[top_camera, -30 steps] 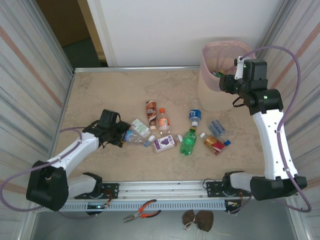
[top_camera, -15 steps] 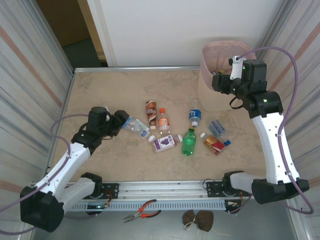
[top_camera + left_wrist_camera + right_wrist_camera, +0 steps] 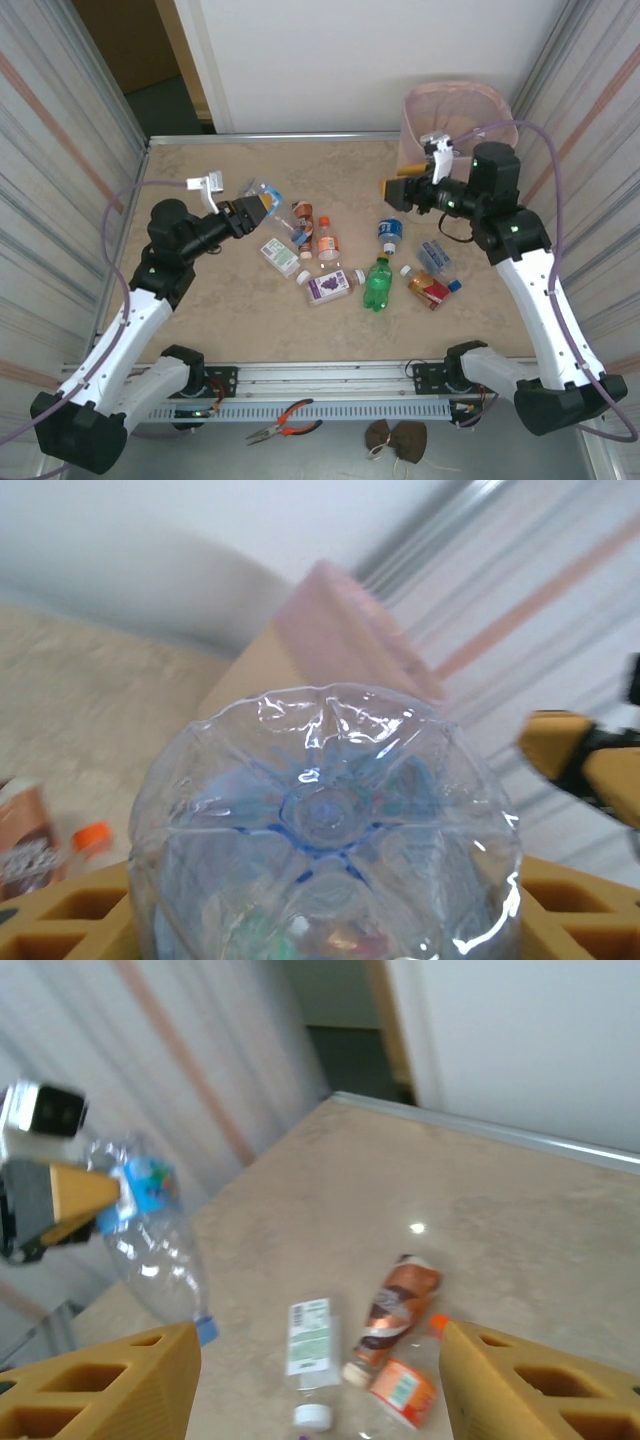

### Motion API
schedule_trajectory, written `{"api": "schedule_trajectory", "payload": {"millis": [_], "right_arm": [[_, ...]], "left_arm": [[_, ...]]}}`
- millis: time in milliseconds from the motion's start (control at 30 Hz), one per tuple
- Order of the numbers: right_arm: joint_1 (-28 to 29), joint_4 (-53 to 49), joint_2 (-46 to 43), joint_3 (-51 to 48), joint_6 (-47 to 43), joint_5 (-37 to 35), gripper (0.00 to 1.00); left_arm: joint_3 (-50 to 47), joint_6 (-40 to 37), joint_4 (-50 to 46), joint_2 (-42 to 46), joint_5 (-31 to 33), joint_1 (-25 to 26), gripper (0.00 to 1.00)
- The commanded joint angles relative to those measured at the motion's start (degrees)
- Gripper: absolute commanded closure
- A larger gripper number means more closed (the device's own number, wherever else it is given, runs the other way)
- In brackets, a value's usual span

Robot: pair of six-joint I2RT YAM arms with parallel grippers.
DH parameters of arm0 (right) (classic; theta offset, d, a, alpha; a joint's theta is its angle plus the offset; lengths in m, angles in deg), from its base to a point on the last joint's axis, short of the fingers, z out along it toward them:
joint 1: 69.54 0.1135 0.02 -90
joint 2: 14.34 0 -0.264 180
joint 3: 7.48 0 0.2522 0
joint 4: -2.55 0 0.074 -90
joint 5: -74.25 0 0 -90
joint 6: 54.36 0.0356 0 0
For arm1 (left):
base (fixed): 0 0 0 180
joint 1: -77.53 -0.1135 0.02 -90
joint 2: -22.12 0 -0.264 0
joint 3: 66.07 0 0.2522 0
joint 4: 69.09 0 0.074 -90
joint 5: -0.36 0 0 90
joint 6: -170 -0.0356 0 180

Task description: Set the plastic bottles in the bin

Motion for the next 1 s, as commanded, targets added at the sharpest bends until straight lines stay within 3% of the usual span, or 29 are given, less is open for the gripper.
{"api": "schedule_trajectory", "payload": {"millis": [0, 267, 600, 767, 967], "right_arm": [[2.4, 8.3, -2.0, -3.5, -1.2, 7.6, 0.35], [12.6, 10.9, -1.4, -6.1, -8.2, 12.7, 0.27], [22.6, 11.3, 2.7, -1.9, -12.1, 6.5, 0.24], [24.4, 11.6, 4.2, -0.2, -13.2, 5.2, 0.28], [25.5, 10.1, 5.6, 1.2, -14.5, 5.1, 0.42]], "left_arm": [[3.5, -5.4, 7.7, 0.3, -7.8, -0.2, 0.37], [9.4, -7.8, 14.0, -1.3, -14.8, 1.3, 0.36], [17.2, -11.5, 14.1, -5.3, -20.2, 6.7, 0.37], [19.8, -14.6, 10.4, -6.2, -20.2, 9.5, 0.37], [20.4, -15.5, 9.9, -6.1, -19.1, 9.7, 0.37]]}}
